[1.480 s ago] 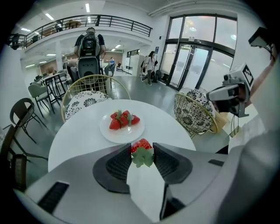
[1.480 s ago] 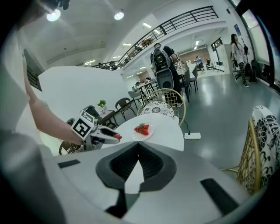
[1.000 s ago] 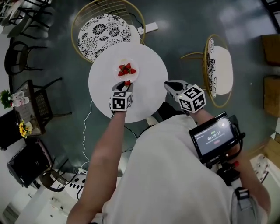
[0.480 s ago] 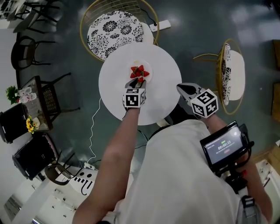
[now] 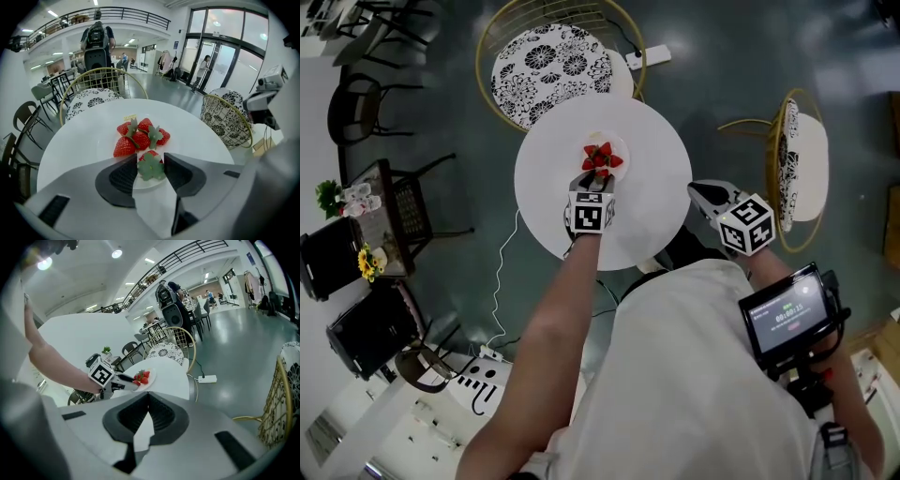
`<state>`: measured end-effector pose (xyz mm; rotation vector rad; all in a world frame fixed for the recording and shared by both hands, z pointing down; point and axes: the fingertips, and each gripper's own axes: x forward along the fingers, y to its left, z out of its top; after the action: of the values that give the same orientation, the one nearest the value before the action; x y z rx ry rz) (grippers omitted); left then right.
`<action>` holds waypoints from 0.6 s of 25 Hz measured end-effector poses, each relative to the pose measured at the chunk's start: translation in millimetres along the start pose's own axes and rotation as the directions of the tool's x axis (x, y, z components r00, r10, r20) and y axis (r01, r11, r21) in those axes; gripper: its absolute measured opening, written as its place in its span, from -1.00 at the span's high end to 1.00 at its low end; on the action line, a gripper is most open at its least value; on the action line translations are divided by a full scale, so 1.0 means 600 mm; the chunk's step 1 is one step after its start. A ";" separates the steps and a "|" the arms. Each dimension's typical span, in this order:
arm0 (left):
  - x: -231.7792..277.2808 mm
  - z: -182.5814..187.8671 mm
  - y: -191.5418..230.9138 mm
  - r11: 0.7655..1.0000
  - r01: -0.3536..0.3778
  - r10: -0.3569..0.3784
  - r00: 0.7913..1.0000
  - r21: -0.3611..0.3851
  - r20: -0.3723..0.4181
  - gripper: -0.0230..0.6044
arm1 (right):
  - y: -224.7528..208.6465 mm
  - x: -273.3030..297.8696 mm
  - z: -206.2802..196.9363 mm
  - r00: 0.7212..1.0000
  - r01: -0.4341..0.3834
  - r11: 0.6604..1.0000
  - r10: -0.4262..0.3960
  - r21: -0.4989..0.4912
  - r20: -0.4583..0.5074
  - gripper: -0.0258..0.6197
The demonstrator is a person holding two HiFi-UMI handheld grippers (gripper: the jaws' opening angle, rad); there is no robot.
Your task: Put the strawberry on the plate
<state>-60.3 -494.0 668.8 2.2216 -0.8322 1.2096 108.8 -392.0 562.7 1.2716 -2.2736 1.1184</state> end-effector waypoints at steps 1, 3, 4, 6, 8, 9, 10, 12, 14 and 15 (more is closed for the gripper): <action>-0.002 0.001 0.001 1.000 -0.006 0.006 1.000 -0.004 0.007 0.41 | 0.001 0.000 -0.002 1.000 -0.003 1.000 0.003 -0.002 -0.003 0.91; -0.007 0.000 0.005 1.000 -0.019 0.019 1.000 -0.005 0.016 0.41 | 0.004 0.002 -0.007 1.000 -0.011 1.000 0.011 -0.007 -0.010 0.91; -0.010 -0.002 0.008 1.000 -0.025 0.025 1.000 -0.007 0.018 0.41 | 0.005 0.003 -0.009 1.000 -0.015 1.000 0.015 -0.010 -0.014 0.91; -0.016 -0.006 0.013 0.999 -0.035 0.036 0.999 -0.018 0.026 0.41 | 0.007 0.005 -0.010 1.000 -0.023 1.000 0.023 -0.018 -0.019 0.91; -0.025 -0.006 0.016 0.998 -0.038 0.040 0.998 -0.045 0.047 0.41 | 0.009 0.007 -0.009 0.999 -0.032 0.999 0.032 -0.026 -0.022 0.91; -0.032 -0.004 0.017 0.997 -0.036 0.040 0.997 -0.069 0.064 0.41 | 0.010 0.008 -0.008 0.999 -0.037 0.999 0.037 -0.029 -0.023 0.91; -0.039 -0.001 0.018 0.995 -0.034 0.041 0.996 -0.093 0.082 0.41 | 0.012 0.010 -0.007 0.999 -0.043 0.999 0.042 -0.033 -0.024 0.91; -0.053 0.007 0.014 0.992 -0.029 0.043 0.992 -0.122 0.115 0.41 | 0.015 0.014 -0.006 0.998 -0.054 0.998 0.053 -0.038 -0.026 0.91; -0.063 0.012 0.007 0.992 -0.033 0.049 0.990 -0.121 0.135 0.41 | 0.017 0.015 -0.006 0.998 -0.065 0.997 0.064 -0.043 -0.026 0.91; -0.068 0.013 0.005 0.992 -0.037 0.054 0.988 -0.118 0.141 0.41 | 0.018 0.016 -0.005 0.997 -0.070 0.997 0.068 -0.046 -0.025 0.91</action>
<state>-75.3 -489.5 630.2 2.2264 -0.9893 1.0034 94.2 -392.5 565.2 1.1645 -2.3287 1.0903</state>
